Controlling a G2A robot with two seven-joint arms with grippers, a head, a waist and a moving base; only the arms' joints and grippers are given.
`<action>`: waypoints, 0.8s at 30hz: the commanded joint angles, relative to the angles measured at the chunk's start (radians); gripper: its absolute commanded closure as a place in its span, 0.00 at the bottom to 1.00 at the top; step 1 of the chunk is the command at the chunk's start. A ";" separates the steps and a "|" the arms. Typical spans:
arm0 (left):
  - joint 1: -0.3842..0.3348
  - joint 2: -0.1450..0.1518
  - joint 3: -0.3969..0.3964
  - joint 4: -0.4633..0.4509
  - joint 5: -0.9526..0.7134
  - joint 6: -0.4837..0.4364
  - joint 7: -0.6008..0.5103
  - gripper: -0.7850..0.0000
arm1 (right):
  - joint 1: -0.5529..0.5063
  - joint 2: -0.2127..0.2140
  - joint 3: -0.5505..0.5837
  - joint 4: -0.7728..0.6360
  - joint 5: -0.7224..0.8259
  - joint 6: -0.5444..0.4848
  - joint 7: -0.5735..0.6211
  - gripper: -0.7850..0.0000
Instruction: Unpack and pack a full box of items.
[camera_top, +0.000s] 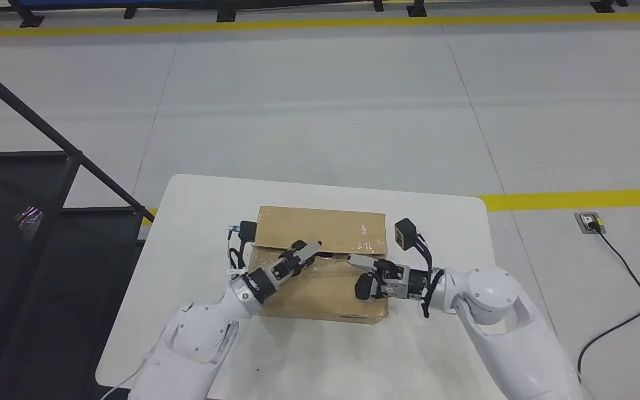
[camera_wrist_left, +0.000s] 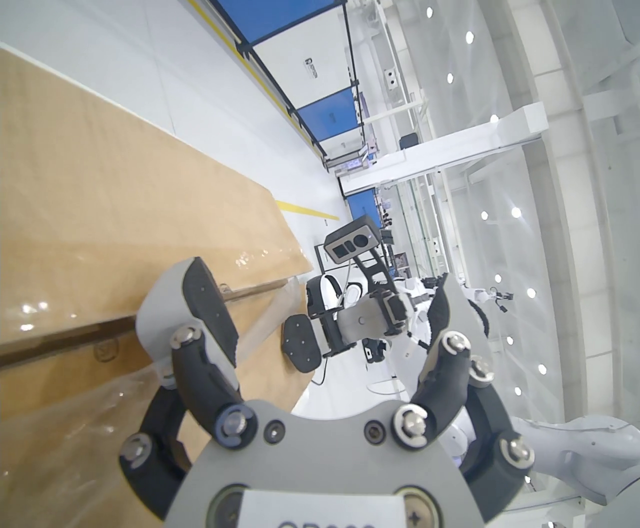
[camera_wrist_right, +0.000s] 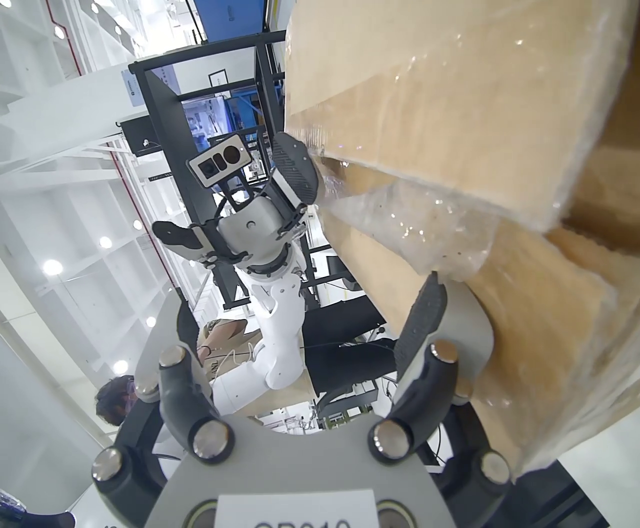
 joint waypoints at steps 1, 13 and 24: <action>-0.006 -0.002 0.010 0.007 -0.001 -0.003 -0.006 0.00 | 0.004 0.000 -0.004 -0.001 0.000 0.003 -0.002 0.00; 0.001 0.002 0.005 -0.015 -0.001 -0.015 -0.026 0.00 | 0.038 -0.003 -0.036 0.029 0.001 0.018 -0.006 0.00; -0.014 0.004 -0.007 0.004 0.015 0.002 -0.020 0.00 | 0.036 0.001 -0.038 0.025 0.004 0.015 -0.010 0.00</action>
